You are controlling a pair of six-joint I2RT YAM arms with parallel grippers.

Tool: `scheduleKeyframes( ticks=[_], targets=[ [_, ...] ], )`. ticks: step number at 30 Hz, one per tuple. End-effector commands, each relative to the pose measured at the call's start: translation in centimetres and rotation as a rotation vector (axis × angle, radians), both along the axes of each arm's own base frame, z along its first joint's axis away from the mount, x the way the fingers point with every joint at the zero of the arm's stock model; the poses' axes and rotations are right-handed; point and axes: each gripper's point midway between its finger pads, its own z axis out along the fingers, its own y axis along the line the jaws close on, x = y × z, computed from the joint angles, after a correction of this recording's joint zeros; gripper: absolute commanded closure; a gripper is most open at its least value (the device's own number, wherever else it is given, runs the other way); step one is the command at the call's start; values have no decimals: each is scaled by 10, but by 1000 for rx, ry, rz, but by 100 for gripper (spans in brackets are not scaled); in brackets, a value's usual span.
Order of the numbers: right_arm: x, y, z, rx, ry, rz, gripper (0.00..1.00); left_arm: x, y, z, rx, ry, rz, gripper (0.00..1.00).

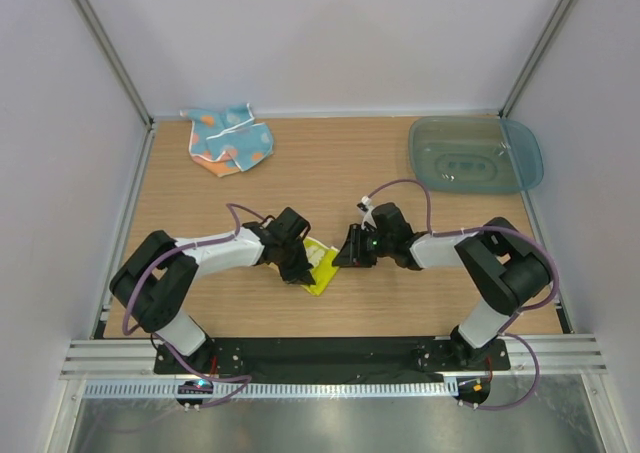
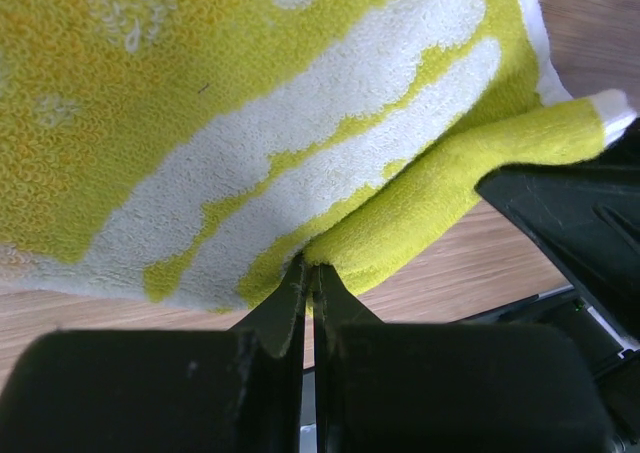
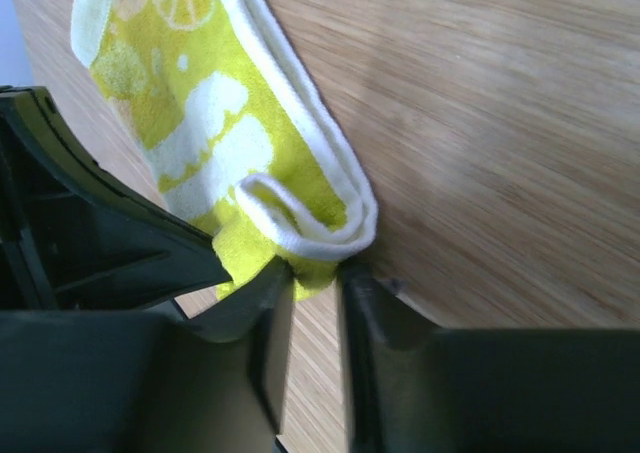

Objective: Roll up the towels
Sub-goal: Roll the towel

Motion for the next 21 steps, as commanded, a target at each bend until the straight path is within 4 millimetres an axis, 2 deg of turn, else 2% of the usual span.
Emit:
scheduleKeyframes(
  ticks=[1, 3, 7, 12, 16, 21],
  targets=[
    [7, 1, -6, -16, -16, -23, 74, -9, 21, -14, 81, 15, -7, 100],
    [6, 1, -6, -16, -14, -22, 81, -10, 22, -14, 82, 14, -10, 100],
    [7, -1, -8, -28, -9, -30, 86, -10, 23, -13, 83, 8, -15, 100],
    [10, -4, -10, -61, 0, -47, 89, -11, 28, -9, 99, -8, -26, 96],
    [11, -6, -11, -81, 2, -52, 90, -14, 41, -6, 164, -14, -35, 92],
    [13, -7, -9, -90, 2, -57, 91, -13, 55, -2, 229, -41, -48, 92]
  ],
)
